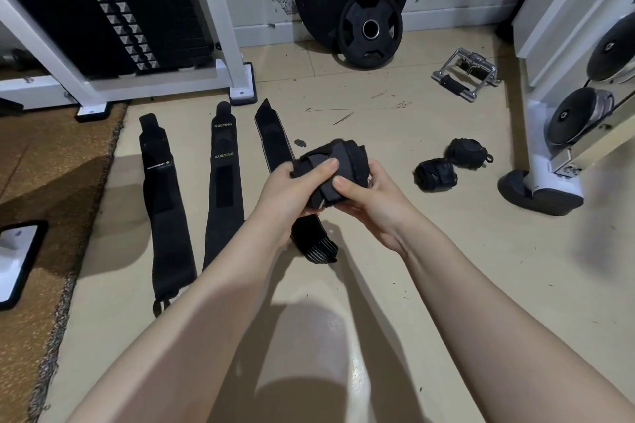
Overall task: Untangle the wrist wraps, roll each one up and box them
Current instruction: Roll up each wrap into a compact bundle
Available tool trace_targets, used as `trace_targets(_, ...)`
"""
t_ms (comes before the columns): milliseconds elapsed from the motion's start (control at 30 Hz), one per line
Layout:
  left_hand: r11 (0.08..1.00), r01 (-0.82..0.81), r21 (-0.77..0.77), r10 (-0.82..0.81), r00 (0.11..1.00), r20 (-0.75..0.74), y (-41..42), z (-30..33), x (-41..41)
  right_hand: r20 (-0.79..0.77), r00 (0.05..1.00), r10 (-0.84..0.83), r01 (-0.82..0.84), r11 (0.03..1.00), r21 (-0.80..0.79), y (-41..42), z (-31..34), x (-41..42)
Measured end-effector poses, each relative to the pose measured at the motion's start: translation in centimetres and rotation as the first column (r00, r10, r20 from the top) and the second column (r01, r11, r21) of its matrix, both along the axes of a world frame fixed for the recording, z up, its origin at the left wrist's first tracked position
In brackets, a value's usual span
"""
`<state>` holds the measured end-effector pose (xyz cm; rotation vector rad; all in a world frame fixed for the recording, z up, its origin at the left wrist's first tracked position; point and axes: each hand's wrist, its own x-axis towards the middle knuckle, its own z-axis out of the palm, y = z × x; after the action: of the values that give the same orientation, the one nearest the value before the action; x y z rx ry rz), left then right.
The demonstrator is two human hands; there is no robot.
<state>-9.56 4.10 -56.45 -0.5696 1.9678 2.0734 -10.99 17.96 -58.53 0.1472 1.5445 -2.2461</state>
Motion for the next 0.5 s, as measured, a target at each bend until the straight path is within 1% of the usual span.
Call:
trace_targets(33, 1.0, -0.007, 0.015, 0.008, 0.999, -0.052, 0.0, 0.0, 0.1, -0.001, 1.0, 0.008, -0.008, 1.0, -0.001, 0.1, -0.1, 0.0)
trace_targets(67, 1.0, 0.002, 0.024, 0.0, 0.996, -0.093, -0.1, 0.0, 0.3, -0.006, 0.999, 0.032, -0.032, 0.999, 0.032, 0.4, 0.0, -0.1)
trace_targets(100, 1.0, 0.021, 0.011, -0.02, 0.991, -0.133, -0.2, 0.0, 0.4, -0.012, 0.997, 0.079, -0.077, 0.991, 0.107, 0.8, 0.1, -0.2)
trace_targets(133, 0.999, 0.045, -0.028, -0.049, 0.983, -0.175, -0.3, -0.1, 0.4, -0.004, 0.991, 0.133, -0.13, 0.974, 0.183, 1.2, 0.3, -0.4)
trace_targets(167, 0.993, 0.069, -0.101, -0.09, 0.97, -0.225, -0.5, -0.3, 0.3, 0.007, 0.985, 0.173, -0.17, 0.955, 0.241, 1.7, 0.5, -0.5)
trace_targets(200, 0.977, 0.092, -0.193, -0.143, 0.952, -0.272, -0.6, -0.4, 0.2, 0.018, 0.984, 0.175, -0.174, 0.95, 0.258, 2.1, 0.9, -0.6)
trace_targets(233, 0.949, 0.112, -0.294, -0.203, 0.933, -0.298, -0.7, -0.4, 0.0, 0.003, 0.989, 0.146, -0.142, 0.957, 0.252, 2.5, 1.2, -0.7)
trace_targets(267, 0.916, 0.124, -0.382, -0.253, 0.917, -0.309, -0.7, -0.5, 0.0, -0.046, 0.995, 0.094, -0.081, 0.968, 0.237, 2.7, 1.8, -0.8)
trace_targets(333, 0.849, 0.128, -0.512, -0.321, 0.895, -0.309, -0.7, -0.6, 0.0, -0.231, 0.973, -0.01, 0.078, 0.954, 0.288, 2.7, 2.8, -1.1)
trace_targets(367, 0.821, 0.118, -0.559, -0.339, 0.888, -0.31, -0.7, -0.7, 0.0, -0.33, 0.943, -0.04, 0.165, 0.918, 0.36, 2.6, 3.2, -1.4)
trace_targets(433, 0.795, 0.088, -0.601, -0.335, 0.888, -0.314, -0.7, -1.0, 0.0, -0.466, 0.884, -0.038, 0.303, 0.806, 0.508, 2.2, 3.7, -1.6)
trace_targets(467, 0.794, 0.073, -0.604, -0.32, 0.895, -0.312, -0.8, -1.2, 0.0, -0.47, 0.882, -0.015, 0.31, 0.771, 0.557, 2.0, 3.6, -1.6)
trace_targets(500, 0.795, 0.06, -0.604, -0.302, 0.902, -0.308, -0.9, -1.3, 0.0, -0.442, 0.897, 0.017, 0.271, 0.769, 0.579, 1.9, 3.3, -1.5)
